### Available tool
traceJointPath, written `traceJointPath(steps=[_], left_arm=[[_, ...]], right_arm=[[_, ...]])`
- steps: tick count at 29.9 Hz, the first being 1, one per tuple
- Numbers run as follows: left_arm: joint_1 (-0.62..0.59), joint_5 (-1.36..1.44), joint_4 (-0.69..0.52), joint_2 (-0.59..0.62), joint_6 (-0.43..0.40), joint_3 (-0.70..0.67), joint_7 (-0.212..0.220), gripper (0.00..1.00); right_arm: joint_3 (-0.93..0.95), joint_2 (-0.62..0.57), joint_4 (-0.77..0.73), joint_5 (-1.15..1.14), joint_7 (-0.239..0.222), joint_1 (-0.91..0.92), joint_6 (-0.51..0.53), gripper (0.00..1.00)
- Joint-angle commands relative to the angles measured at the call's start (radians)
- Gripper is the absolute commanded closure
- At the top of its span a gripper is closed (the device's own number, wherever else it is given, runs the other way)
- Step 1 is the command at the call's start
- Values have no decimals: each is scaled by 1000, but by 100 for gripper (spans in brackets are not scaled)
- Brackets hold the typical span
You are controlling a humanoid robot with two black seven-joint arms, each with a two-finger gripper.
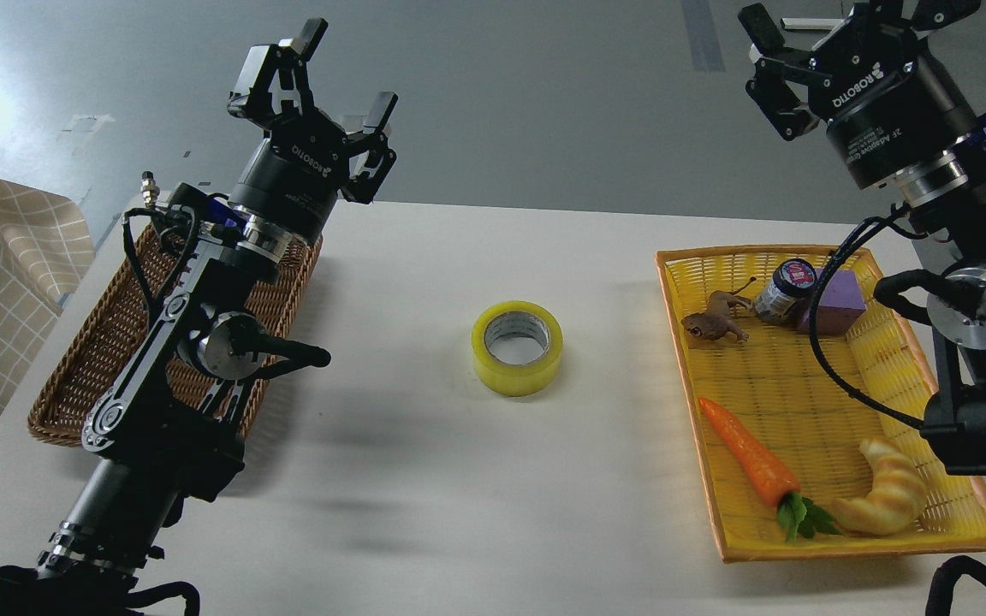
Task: Place and transfer tape with both arms
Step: 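Open the right gripper and raise the right arm away from the tape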
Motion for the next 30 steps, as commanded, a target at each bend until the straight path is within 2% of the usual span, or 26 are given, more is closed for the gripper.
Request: traceJointPath(steps=[1,6,11,14,16,17,20,25,27,30], left_arm=[[-2,-7,-1,-2,-8,3,11,2],[-7,-18,13,1,-14,0,17,2],[-8,-54,24,3,-82,-9,37,2],[-11,-107,29,3,-102,-10,83,2],[-13,-134,33,4,-103,-12,139,2],[-13,-137,33,4,-103,-12,141,2],[-11,-142,35,3,-110,-15,132,2],[-11,-154,36,4,-126,-23,86,2],[-8,-148,36,6,-133,-20,49,2],[-11,-128,36,7,-120,-9,27,2]], right_arm=[[1,14,-1,8,-2,-5,-2,0],[-4,38,-9,5,-7,-5,-6,0],[-12,45,-18,4,-9,5,-20,0],[-12,54,-27,4,-9,10,-20,0],[-12,55,-42,2,-10,19,-20,0],[-12,55,-45,2,-10,21,-22,0],[-13,55,-50,2,-10,21,-22,0],[-18,58,-55,2,-12,21,-20,0],[-18,66,-55,2,-12,18,-19,0],[-18,66,-50,4,-12,10,-17,0]])
